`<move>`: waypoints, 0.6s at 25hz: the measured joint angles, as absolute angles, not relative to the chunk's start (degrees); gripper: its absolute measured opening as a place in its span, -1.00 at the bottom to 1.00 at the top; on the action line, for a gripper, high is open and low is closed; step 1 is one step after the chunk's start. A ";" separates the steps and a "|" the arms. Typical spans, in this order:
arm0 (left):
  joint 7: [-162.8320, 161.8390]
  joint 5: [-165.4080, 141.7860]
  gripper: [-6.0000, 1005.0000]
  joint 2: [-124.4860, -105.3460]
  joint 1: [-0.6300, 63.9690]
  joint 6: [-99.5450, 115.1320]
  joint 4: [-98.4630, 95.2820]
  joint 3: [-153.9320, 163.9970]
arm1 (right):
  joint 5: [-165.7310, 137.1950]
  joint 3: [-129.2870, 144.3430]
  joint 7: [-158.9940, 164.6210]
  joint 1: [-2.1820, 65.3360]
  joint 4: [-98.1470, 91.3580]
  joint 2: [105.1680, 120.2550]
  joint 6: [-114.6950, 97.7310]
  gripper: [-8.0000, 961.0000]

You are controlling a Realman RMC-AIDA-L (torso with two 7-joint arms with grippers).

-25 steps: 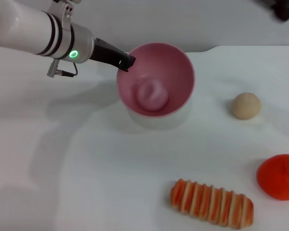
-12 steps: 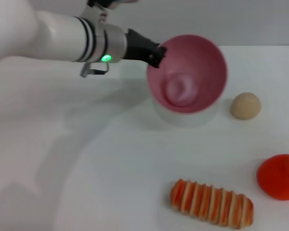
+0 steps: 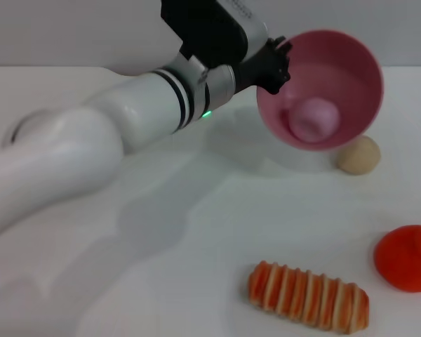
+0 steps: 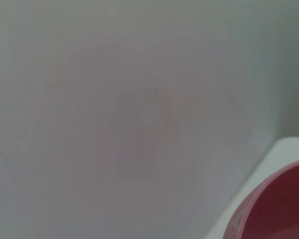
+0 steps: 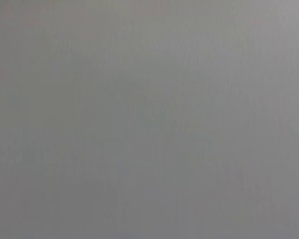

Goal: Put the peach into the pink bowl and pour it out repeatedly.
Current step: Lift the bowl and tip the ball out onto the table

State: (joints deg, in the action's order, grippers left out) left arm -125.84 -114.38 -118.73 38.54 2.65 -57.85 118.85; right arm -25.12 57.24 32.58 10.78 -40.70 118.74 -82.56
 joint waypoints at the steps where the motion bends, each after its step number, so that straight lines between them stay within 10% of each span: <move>1: -125.84 -114.54 -0.90 -118.72 38.05 -0.37 -57.69 120.70 | -25.15 57.32 32.57 10.92 -40.55 118.74 -82.54 0.07; 15: -128.05 -119.62 -0.89 -118.74 32.88 -31.70 -56.38 138.95 | -25.26 58.20 32.84 11.88 -39.90 118.78 -81.90 0.07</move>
State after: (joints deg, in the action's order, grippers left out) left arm -128.05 -119.62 -118.74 32.88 -31.70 -56.38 138.95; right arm -25.26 58.20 32.84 11.88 -39.90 118.78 -81.90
